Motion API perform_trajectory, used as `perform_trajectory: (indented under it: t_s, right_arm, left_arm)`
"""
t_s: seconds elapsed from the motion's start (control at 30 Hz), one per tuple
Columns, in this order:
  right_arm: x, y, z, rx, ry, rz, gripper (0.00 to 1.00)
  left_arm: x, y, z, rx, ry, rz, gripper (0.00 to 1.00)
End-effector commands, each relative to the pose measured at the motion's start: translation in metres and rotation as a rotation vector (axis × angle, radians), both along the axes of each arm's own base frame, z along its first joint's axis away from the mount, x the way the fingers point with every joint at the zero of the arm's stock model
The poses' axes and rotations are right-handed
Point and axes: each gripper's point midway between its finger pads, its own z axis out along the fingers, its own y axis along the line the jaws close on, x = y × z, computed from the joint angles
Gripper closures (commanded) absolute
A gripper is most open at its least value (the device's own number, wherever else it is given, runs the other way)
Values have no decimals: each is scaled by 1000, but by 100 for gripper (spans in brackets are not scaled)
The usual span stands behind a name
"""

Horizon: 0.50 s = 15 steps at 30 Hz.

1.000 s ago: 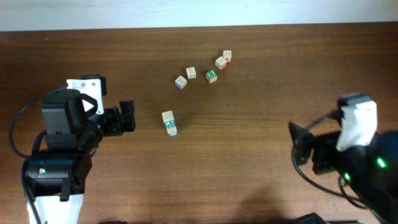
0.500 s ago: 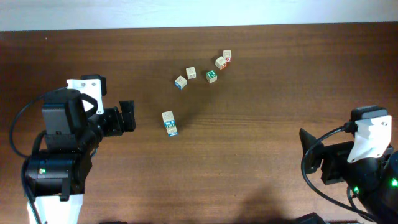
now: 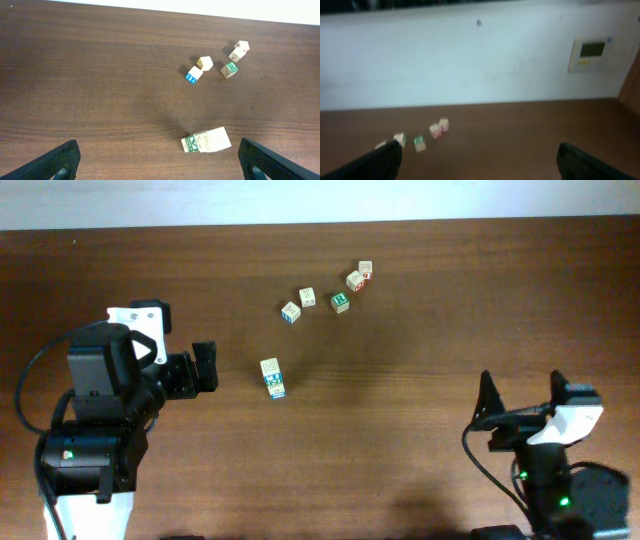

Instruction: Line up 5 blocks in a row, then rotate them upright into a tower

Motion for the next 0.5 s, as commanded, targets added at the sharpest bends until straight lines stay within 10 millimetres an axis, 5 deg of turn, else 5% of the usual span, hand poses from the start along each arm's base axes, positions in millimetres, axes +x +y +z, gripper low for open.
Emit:
perform_trajectory:
  t_s: [0.0,0.47]
  right_arm:
    - [2,0,-38,3,-52,9,2]
    - [16,5,-145,3,-21,30,2]
  left_arm:
    - [0,1,8,18,-24,-10,1]
    - [0,1,8,18,-23,-9,1]
